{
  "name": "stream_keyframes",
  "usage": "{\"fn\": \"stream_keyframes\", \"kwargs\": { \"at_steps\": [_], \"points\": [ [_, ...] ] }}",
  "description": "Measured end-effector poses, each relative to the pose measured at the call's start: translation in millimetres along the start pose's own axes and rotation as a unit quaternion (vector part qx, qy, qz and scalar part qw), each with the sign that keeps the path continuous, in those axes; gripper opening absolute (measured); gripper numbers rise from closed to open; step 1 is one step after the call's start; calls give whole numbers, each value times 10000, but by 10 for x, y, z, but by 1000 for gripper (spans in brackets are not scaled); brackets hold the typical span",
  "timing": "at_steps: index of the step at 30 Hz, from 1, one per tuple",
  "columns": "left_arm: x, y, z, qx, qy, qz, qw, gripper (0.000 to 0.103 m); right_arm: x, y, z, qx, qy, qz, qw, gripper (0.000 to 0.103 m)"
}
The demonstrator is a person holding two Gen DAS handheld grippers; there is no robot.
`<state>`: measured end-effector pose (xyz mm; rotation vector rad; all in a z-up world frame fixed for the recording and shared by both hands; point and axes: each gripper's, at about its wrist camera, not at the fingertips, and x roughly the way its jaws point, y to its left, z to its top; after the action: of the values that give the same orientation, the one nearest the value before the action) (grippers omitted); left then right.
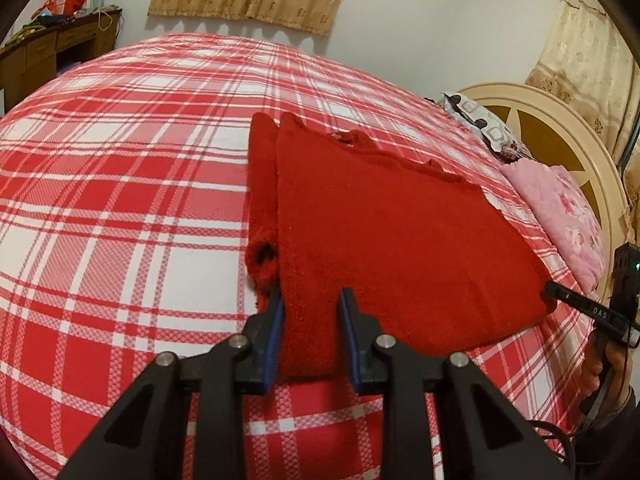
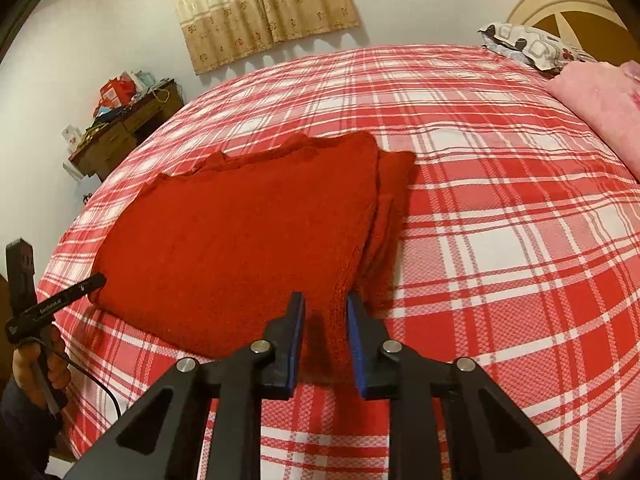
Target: Fold small clothes
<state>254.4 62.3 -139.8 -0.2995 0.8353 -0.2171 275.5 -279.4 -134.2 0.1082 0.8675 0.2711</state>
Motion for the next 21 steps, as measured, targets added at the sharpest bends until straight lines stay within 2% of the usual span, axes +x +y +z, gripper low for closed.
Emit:
{"fn": "stream_keyframes", "kwargs": {
  "at_steps": [2, 3, 4, 8, 11, 15, 18, 21],
  "points": [
    [-2, 14, -7, -19, -8, 22, 10000, 24, 11, 10, -26, -6, 27, 11, 10000, 18],
    [-8, 18, -10, 0, -26, 45, 10000, 11, 13, 6, -33, 8, 32, 18, 10000, 12],
    [-12, 16, -9, 24, -31, 79, 10000, 9, 13, -3, -39, 27, 37, 32, 10000, 9],
    [-108, -30, -14, 183, -167, 64, 9997, 7, -38, -15, -46, 35, -18, 62, 10000, 6],
    [-216, -58, -4, 226, -245, -110, 9994, 7, -156, 21, -74, -30, -80, 218, 9997, 5],
    [-178, 7, -38, 175, -90, -205, 9996, 7, -186, 22, -167, -100, -2, 203, 9997, 5],
    [-88, 71, -75, 76, 42, -144, 9999, 7, -140, -75, -215, 57, 30, 83, 9999, 5],
    [-63, 149, -74, -136, 81, -253, 9996, 7, -211, -160, -228, 233, -96, 166, 9995, 4]
  ]
}}
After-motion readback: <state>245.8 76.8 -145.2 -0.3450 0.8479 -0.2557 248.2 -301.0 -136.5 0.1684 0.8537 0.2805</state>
